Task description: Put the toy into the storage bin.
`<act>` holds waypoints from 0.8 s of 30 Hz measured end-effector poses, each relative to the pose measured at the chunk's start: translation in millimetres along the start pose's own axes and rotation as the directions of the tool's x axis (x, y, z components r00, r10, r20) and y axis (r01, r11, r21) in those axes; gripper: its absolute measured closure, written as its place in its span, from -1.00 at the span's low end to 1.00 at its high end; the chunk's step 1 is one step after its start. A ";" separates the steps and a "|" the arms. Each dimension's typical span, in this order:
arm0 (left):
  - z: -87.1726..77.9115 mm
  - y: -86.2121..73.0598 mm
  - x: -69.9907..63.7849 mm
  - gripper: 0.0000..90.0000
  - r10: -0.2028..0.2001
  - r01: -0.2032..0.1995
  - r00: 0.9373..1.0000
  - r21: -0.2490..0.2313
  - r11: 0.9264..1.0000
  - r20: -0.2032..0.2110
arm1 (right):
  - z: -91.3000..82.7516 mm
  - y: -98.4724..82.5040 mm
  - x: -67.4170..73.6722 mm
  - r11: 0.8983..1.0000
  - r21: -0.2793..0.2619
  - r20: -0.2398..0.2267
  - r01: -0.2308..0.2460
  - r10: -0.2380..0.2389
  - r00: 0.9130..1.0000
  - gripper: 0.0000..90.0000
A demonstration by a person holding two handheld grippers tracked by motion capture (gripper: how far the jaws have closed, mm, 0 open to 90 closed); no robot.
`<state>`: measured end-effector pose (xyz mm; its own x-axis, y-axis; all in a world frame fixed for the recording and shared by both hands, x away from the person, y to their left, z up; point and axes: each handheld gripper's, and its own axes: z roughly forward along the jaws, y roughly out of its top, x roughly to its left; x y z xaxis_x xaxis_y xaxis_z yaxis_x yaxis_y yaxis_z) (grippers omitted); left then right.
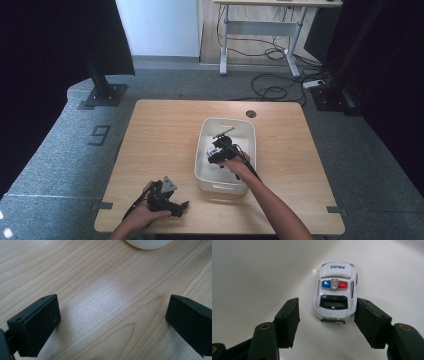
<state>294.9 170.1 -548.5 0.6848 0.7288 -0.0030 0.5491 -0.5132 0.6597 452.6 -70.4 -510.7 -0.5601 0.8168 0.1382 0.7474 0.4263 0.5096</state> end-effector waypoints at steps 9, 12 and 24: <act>0.0 0.1 0.0 -1.00 0.001 -0.001 1.000 0.001 1.000 0.000 | -0.2 -0.4 7.8 1.000 0.010 -0.060 -0.005 0.005 0.998 -0.15; 0.0 0.1 0.0 -1.00 0.001 -0.001 1.000 0.000 1.000 0.000 | -1.0 -0.2 5.1 1.000 0.005 -0.059 -0.010 0.011 0.998 -0.15; 0.2 0.2 0.0 -1.00 0.000 0.000 1.000 0.000 1.000 0.002 | -28.5 -1.7 0.4 0.993 -0.117 -0.060 -0.008 0.001 0.998 -0.23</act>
<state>295.0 169.9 -548.5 0.6856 0.7280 -0.0045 0.5492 -0.5131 0.6596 440.9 -81.8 -487.3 -0.5801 0.7923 0.1890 0.7048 0.3718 0.6042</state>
